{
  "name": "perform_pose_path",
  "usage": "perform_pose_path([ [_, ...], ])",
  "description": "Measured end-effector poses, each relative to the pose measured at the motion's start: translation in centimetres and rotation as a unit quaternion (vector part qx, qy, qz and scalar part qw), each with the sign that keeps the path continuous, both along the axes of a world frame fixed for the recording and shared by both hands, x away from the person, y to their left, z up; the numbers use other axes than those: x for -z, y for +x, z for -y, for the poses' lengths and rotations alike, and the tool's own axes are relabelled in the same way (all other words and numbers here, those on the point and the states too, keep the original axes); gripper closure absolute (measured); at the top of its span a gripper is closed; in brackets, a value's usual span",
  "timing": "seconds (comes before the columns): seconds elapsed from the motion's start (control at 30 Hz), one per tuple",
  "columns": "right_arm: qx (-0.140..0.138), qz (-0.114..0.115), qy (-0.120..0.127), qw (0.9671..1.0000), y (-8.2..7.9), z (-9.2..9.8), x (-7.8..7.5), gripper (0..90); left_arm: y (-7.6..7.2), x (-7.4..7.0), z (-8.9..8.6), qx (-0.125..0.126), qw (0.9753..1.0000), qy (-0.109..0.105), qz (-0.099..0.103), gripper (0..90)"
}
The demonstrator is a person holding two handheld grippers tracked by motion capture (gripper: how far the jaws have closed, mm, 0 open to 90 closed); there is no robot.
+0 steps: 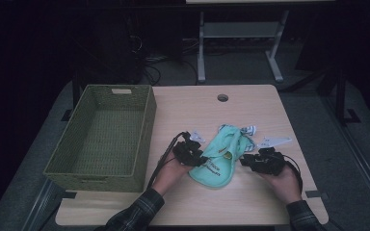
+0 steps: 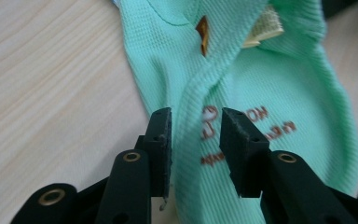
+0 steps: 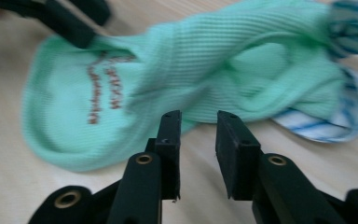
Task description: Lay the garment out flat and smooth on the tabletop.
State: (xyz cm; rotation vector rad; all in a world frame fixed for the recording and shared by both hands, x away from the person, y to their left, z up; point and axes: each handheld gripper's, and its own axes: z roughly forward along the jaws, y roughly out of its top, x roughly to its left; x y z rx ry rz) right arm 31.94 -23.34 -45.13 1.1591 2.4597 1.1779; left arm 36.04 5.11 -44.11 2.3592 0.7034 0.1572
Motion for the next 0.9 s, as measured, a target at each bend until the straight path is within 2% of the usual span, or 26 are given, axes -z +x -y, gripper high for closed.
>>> perform_pose_path([
  [0.07,-0.009,-0.011,0.015,0.9998,-0.6,-0.8,-0.1,64.8,0.4,0.4,0.3,0.002,1.0000,0.006,-0.003,60.9],
  [0.13,-0.012,-0.012,0.018,0.9997,-0.7,-1.1,0.0,63.1,0.6,0.8,0.6,0.007,0.9999,0.008,-0.005,60.7],
  [0.17,-0.023,-0.011,0.017,0.9995,-0.8,-1.7,0.1,60.9,0.7,1.1,0.9,0.008,0.9999,0.012,-0.004,61.0],
  [0.23,-0.025,-0.016,0.017,0.9994,-0.9,-2.2,0.3,57.9,0.8,1.3,1.0,0.006,0.9998,0.016,-0.005,65.5],
  [0.3,-0.022,-0.023,0.018,0.9993,-0.8,-2.7,0.5,55.0,1.0,1.5,1.0,0.006,0.9998,0.019,-0.005,74.4],
  [0.37,-0.019,-0.030,0.017,0.9992,-0.8,-3.0,0.6,55.9,1.1,1.5,1.0,0.004,0.9998,0.018,-0.006,81.3],
  [0.4,-0.019,-0.030,0.017,0.9992,-0.8,-3.0,0.6,55.9,1.1,1.5,1.0,0.004,0.9998,0.017,-0.007,81.3],
  [0.43,-0.013,-0.036,0.009,0.9992,-0.7,-3.3,0.8,62.6,1.2,1.3,0.8,0.005,0.9999,0.014,-0.006,85.9],
  [0.47,-0.013,-0.036,0.009,0.9992,-0.7,-3.3,0.8,62.6,1.2,1.3,0.8,0.005,0.9999,0.014,-0.006,86.2],
  [0.5,-0.019,-0.035,-0.003,0.9992,-0.7,-3.5,1.0,73.5,1.1,1.1,0.6,0.001,0.9999,0.010,-0.004,86.3],
  [0.53,-0.019,-0.035,-0.003,0.9992,-0.7,-3.5,1.0,73.5,1.1,1.1,0.6,0.001,0.9999,0.010,-0.004,86.3],
  [0.57,-0.019,-0.033,-0.020,0.9991,-0.8,-3.6,1.2,79.8,1.1,0.9,0.4,-0.003,1.0000,0.004,-0.003,86.3],
  [0.7,-0.016,-0.024,-0.033,0.9990,-0.8,-3.1,0.9,81.8,0.8,0.1,-0.5,-0.016,0.9999,-0.005,0.003,86.3],
  [0.8,-0.003,-0.012,-0.040,0.9991,-0.8,-2.2,0.4,82.3,0.6,-0.4,-1.4,-0.034,0.9993,-0.012,0.006,86.3],
  [0.9,0.010,-0.002,-0.050,0.9987,-0.9,-1.0,0.1,82.8,0.1,-0.4,-2.3,-0.038,0.9993,-0.006,-0.002,86.3],
])
